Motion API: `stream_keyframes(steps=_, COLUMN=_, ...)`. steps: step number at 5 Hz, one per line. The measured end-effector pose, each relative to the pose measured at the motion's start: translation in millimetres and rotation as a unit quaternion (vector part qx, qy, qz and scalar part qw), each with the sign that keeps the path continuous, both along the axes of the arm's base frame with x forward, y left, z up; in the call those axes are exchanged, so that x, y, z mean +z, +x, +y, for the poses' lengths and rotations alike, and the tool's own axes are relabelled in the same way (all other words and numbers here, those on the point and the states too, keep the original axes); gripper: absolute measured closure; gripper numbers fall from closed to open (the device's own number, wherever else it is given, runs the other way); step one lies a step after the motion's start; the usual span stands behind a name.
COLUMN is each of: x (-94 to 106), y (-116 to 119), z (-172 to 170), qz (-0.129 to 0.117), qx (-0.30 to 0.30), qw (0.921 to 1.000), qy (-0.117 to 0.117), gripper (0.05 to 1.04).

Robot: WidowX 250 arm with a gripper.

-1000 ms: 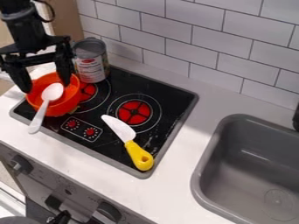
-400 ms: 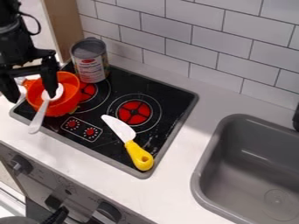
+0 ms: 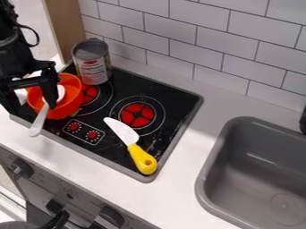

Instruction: Put the white spoon on the top right corner of the right-side burner

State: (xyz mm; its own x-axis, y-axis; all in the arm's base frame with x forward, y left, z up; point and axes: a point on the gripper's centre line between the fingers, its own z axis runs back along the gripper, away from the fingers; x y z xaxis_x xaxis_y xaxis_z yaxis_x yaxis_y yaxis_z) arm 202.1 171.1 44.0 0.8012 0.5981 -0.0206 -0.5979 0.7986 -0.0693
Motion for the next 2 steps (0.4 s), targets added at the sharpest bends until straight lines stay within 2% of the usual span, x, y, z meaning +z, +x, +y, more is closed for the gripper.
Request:
stream_keyframes(steps=1, x=-5.0, y=1, z=-2, qz=-0.002, qx=0.001, qw=1.0000, qy=0.003, gripper=0.084)
stream_keyframes(steps=2, x=-18.4, y=1, z=-10, qz=0.005, qx=-0.004, qw=0.9999, qy=0.010, gripper=0.084)
